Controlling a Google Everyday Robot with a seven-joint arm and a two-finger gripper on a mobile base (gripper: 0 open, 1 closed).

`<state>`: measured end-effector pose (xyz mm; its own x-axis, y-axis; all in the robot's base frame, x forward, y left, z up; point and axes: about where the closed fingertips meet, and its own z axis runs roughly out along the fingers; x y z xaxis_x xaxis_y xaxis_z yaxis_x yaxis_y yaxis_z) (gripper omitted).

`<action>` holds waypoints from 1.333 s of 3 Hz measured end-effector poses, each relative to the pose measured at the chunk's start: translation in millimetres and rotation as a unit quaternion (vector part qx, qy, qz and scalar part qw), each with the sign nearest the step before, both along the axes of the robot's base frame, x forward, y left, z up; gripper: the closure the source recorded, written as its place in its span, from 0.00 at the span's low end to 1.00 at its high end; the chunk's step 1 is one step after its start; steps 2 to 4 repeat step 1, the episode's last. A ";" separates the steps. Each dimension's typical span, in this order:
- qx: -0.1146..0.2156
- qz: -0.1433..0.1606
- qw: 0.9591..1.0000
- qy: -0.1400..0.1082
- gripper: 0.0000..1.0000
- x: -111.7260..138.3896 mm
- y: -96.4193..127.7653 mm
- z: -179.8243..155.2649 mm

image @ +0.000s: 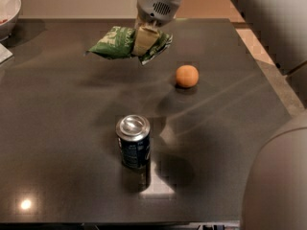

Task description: Pick green jalapeno chip bag

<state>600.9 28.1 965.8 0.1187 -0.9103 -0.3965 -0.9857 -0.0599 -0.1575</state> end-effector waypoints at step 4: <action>0.000 0.000 1.000 -0.001 1.00 0.4 0.4 -0.1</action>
Offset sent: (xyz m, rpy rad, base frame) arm 0.0000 0.0000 0.0000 0.0000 0.0000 0.0000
